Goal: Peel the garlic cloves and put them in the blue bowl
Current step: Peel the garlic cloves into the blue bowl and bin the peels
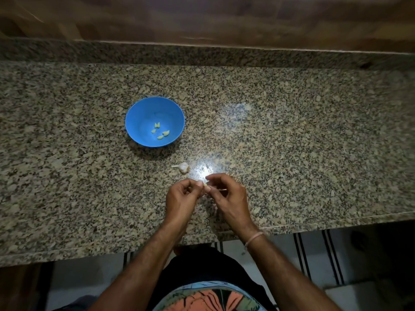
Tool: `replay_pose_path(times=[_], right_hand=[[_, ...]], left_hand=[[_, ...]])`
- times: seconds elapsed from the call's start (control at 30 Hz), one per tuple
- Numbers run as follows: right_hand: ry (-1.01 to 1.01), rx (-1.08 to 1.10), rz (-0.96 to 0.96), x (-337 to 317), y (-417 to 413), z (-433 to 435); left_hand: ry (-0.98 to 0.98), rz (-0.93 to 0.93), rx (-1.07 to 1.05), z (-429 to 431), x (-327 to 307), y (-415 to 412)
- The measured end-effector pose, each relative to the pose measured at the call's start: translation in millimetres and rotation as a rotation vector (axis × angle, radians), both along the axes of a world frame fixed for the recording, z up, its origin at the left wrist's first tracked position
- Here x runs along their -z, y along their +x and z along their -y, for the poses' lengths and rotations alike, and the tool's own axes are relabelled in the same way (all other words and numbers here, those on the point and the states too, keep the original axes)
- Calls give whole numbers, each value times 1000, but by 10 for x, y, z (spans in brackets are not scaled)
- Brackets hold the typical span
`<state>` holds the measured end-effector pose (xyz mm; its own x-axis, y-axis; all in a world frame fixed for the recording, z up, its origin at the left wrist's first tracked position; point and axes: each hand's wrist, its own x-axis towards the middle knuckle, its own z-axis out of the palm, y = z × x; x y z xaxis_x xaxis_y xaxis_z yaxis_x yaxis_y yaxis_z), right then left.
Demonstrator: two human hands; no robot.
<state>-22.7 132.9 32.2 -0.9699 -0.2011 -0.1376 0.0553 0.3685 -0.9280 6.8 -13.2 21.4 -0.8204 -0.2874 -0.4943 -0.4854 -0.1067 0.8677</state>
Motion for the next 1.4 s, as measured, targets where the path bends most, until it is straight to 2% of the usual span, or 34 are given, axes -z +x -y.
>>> replay_pose_path(times=[0.17, 0.43, 0.63, 0.97, 1.4], right_hand=[[-101, 151, 39, 0, 108, 107], [-116, 208, 79, -37, 182, 188], [-41, 200, 20, -30, 91, 152], [-101, 170, 78, 33, 44, 50], [-234, 214, 172, 12, 67, 0]], left_hand=[[-290, -62, 117, 26, -12, 31], [-175, -39, 166, 20, -155, 76], [-327, -101, 117, 90, -226, 67], [-457, -128, 217, 107, -241, 6], [-405, -137, 190, 12, -198, 14]])
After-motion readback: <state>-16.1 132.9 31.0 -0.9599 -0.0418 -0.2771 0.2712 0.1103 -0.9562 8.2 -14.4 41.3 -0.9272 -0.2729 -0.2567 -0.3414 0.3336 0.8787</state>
